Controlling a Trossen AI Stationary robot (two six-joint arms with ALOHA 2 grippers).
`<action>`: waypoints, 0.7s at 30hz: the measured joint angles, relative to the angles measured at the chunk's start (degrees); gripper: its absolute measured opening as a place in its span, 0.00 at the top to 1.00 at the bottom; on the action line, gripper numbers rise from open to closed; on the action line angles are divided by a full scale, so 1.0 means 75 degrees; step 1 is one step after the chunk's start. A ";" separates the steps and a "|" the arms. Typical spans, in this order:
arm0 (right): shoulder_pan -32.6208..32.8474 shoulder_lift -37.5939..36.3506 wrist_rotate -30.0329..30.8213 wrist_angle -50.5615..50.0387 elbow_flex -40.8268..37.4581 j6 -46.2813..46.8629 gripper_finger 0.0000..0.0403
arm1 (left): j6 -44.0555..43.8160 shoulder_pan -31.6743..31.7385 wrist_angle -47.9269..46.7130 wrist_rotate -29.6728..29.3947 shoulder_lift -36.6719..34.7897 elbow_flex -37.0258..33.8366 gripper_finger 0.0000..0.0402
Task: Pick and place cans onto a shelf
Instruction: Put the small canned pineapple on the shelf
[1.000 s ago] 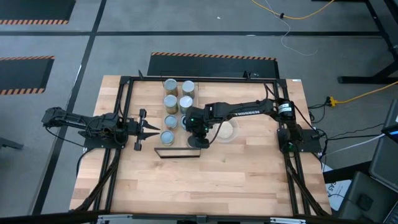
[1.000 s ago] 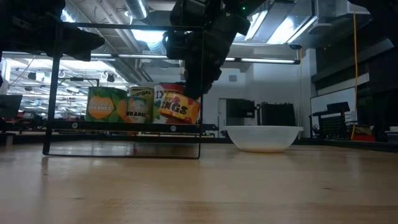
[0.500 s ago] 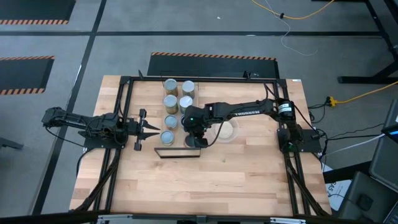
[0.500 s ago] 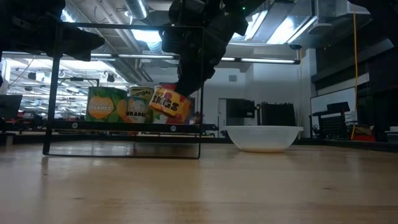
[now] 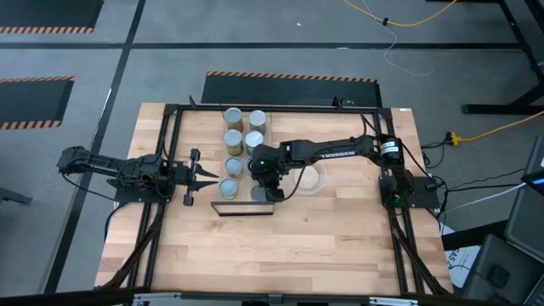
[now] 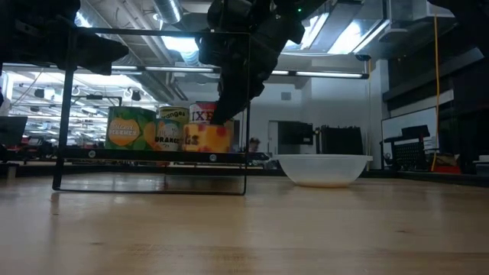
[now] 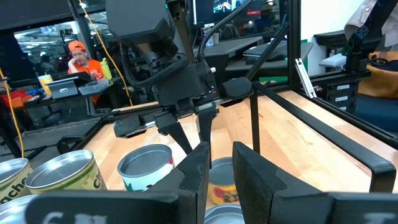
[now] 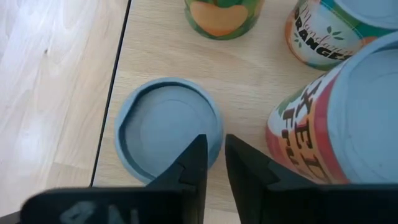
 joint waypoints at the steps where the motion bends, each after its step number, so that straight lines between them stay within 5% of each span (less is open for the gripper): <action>1: 0.0001 0.0000 0.0000 0.0000 0.0000 0.0001 0.84 | 0.0004 0.0002 0.0000 0.0000 0.0000 0.0000 0.84; 12: 0.0001 0.0000 0.0000 -0.0003 0.0000 0.0077 0.84 | 0.0017 -0.0001 0.0000 0.0000 0.0001 0.0003 0.84; 21: -0.0001 0.0000 -0.0001 -0.0038 0.0000 0.2180 0.84 | 0.0020 0.0002 0.0000 0.0000 -0.0002 0.0003 0.84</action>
